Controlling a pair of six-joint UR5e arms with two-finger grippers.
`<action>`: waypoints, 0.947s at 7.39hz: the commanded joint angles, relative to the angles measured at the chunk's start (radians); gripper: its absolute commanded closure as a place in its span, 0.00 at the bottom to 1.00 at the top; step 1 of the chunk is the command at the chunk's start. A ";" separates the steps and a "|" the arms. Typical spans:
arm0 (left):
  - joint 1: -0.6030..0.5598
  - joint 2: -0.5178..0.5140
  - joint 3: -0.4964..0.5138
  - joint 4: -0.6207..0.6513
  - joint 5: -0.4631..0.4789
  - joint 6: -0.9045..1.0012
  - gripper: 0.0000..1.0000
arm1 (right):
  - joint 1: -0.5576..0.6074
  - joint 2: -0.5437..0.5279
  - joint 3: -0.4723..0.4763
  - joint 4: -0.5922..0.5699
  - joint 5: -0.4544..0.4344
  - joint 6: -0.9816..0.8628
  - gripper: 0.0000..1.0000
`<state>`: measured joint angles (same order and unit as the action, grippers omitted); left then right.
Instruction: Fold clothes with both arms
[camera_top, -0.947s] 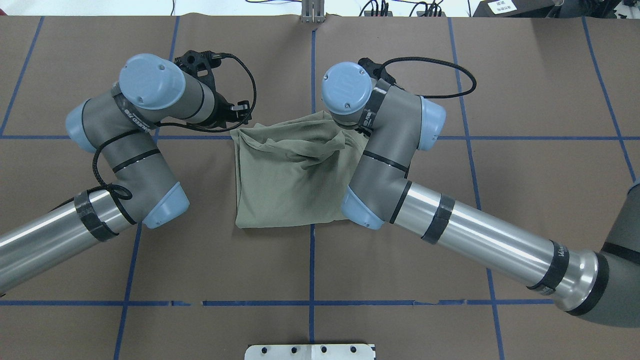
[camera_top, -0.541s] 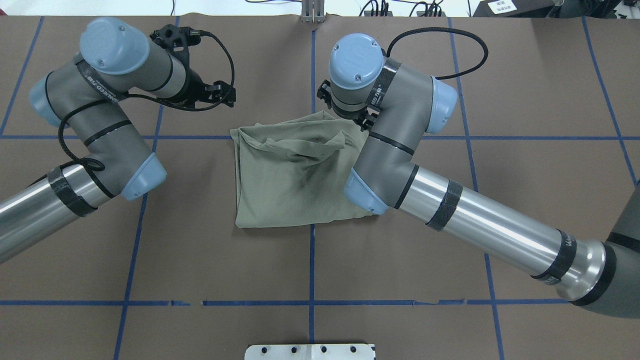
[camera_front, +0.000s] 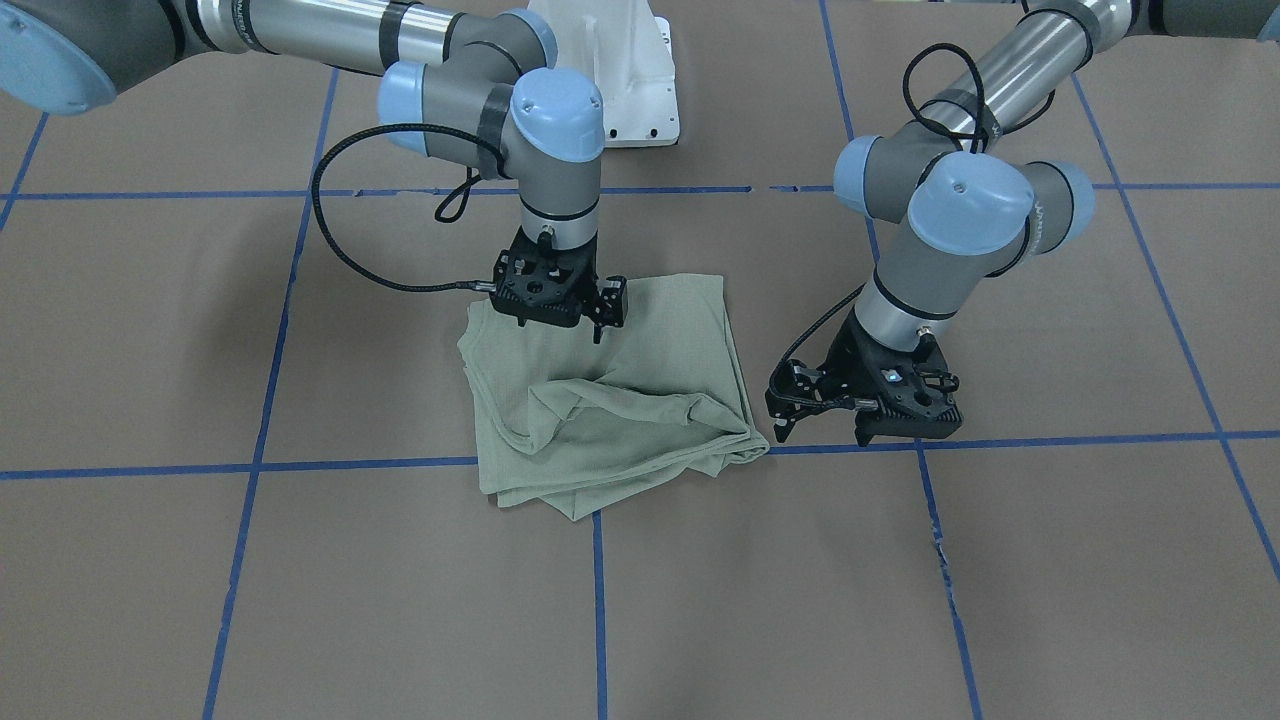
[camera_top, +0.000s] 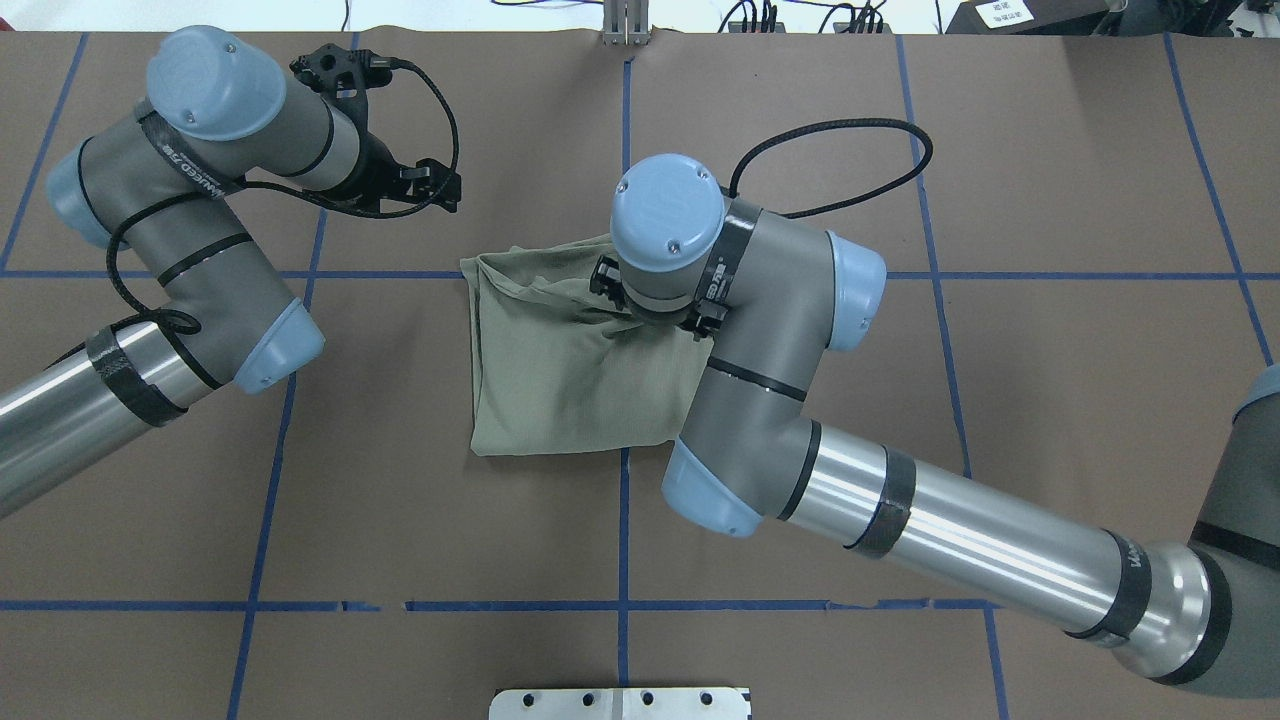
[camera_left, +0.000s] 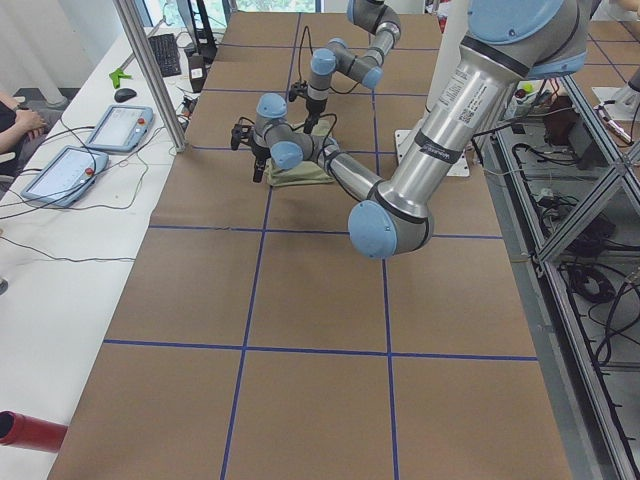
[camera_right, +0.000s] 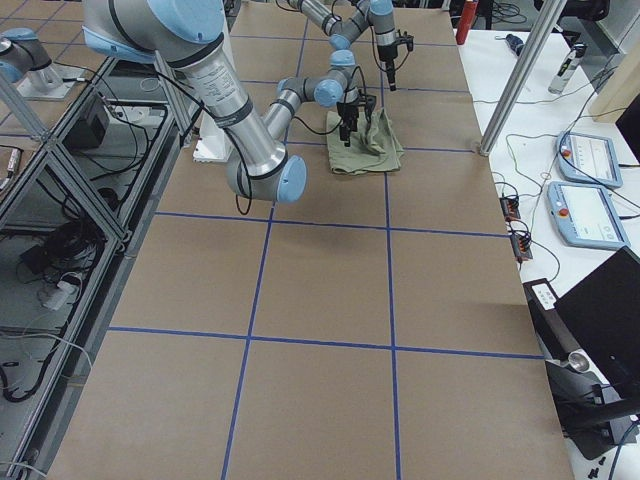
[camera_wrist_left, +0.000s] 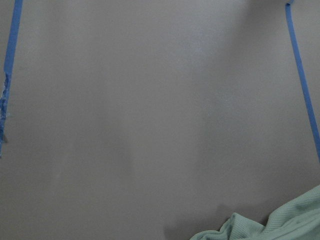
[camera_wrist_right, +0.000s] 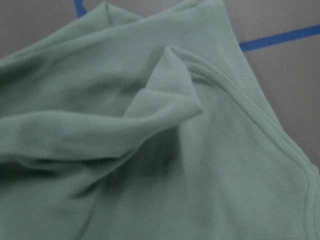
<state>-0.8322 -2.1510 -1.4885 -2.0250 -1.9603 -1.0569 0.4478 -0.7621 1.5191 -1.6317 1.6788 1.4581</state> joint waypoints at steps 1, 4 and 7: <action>-0.001 0.002 0.000 -0.021 0.000 -0.005 0.00 | -0.040 -0.005 -0.028 -0.008 -0.097 -0.054 0.00; -0.001 0.017 0.000 -0.050 -0.002 -0.006 0.00 | 0.041 0.068 -0.200 0.050 -0.157 -0.073 0.00; -0.001 0.020 -0.003 -0.054 -0.002 -0.008 0.00 | 0.182 0.086 -0.373 0.105 -0.165 -0.159 0.00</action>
<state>-0.8330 -2.1318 -1.4893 -2.0769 -1.9619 -1.0639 0.5676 -0.6829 1.2258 -1.5380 1.5204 1.3353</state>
